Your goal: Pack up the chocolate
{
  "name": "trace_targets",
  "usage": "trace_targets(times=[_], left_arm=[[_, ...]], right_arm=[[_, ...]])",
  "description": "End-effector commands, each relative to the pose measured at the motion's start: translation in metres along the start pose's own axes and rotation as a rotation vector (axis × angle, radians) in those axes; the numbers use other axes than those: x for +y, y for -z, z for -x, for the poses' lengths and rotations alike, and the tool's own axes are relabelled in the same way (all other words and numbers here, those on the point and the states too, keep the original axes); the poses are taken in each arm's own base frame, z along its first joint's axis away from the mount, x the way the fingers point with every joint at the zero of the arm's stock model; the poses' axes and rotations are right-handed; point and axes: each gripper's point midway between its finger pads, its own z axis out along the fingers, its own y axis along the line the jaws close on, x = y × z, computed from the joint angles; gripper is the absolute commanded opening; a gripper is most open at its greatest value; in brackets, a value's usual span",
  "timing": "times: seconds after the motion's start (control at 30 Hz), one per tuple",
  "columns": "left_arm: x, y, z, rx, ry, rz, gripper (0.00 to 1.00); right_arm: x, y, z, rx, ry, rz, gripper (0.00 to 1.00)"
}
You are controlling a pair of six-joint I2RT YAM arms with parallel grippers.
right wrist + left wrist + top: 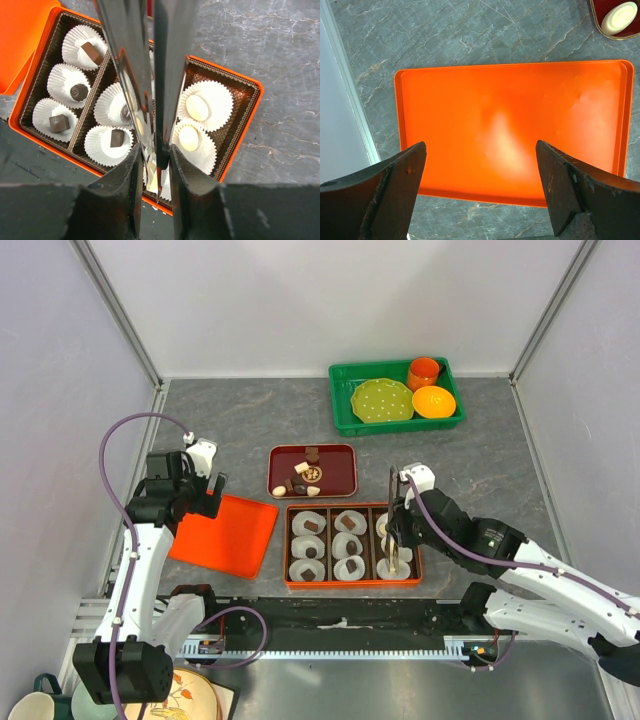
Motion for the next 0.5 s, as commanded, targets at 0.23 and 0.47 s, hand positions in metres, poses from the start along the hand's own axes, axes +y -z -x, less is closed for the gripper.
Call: trace_targets(times=[0.23,0.47], left_arm=[[0.006,0.005,0.010,-0.034,-0.033,0.017,0.97],[0.004,0.006,0.011,-0.042,-0.026,0.010,0.98]], right_arm=[[-0.001,-0.005,0.009,-0.077,-0.053,-0.027,0.41],[-0.006,0.013,0.044,-0.164,-0.038,-0.077,0.48]])
